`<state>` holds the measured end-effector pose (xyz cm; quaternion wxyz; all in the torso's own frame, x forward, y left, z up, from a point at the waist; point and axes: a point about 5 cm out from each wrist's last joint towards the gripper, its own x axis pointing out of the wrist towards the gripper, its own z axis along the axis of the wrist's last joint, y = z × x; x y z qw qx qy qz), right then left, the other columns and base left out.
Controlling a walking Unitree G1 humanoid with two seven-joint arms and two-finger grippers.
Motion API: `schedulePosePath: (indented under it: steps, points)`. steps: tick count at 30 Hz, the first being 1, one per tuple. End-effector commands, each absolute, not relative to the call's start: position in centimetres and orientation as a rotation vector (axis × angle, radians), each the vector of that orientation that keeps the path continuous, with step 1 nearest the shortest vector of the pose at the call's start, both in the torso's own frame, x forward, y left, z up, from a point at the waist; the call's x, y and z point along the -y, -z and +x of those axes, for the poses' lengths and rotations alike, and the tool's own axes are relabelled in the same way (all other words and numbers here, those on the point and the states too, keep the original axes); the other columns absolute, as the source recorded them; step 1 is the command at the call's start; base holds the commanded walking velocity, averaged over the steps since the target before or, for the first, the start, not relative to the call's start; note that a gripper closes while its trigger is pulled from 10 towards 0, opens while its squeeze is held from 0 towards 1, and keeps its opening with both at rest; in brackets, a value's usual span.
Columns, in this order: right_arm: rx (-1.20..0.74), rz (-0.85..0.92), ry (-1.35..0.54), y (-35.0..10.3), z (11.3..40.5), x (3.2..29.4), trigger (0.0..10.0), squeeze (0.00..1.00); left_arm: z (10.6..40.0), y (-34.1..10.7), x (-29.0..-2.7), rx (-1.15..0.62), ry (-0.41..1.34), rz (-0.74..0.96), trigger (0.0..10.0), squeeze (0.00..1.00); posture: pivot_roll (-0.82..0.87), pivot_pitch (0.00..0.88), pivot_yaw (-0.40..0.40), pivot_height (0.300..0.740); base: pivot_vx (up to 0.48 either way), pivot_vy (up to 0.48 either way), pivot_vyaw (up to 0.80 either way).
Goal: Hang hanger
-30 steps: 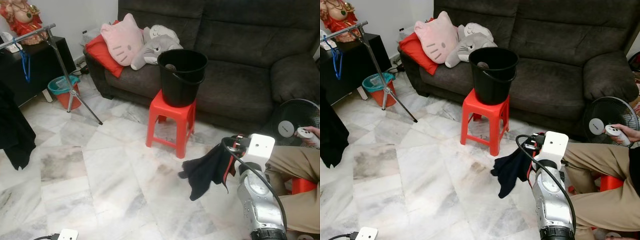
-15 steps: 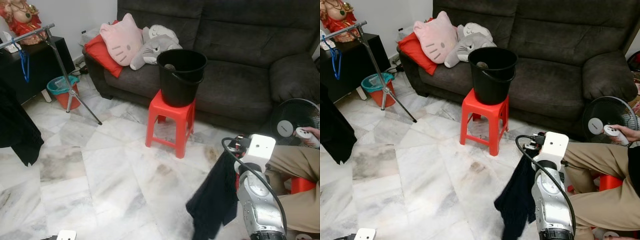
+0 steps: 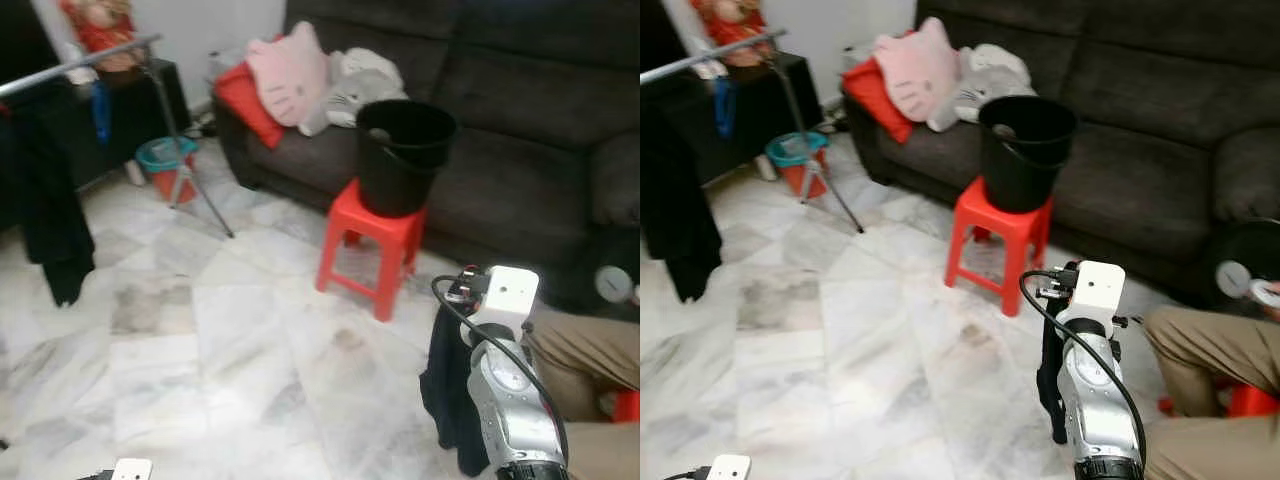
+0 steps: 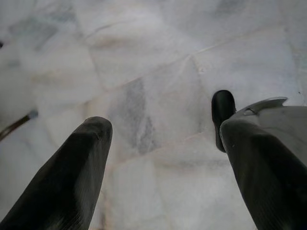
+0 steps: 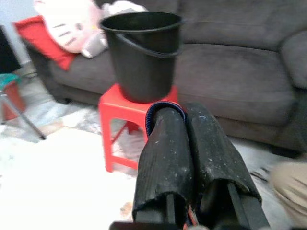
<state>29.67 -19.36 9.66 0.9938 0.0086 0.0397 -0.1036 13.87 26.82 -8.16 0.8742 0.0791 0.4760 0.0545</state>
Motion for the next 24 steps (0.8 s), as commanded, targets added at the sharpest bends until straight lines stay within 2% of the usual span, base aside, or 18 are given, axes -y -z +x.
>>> schedulePosePath:
  steps: [1,24]
  points:
    - [-0.024,0.007,0.201,-11.0,30.0,19.3,10.0,0.0,13.3,8.4,-26.9,-1.017,-0.118,0.162,10.0,0.0,-0.16,0.0,-0.013,0.732,0.0,0.0,0.8]
    - [-0.055,0.003,0.246,-9.9,29.5,20.6,10.0,0.0,13.7,8.2,-27.0,-0.997,-0.116,0.168,10.0,0.0,-0.16,0.0,-0.01,0.732,0.0,0.0,0.8]
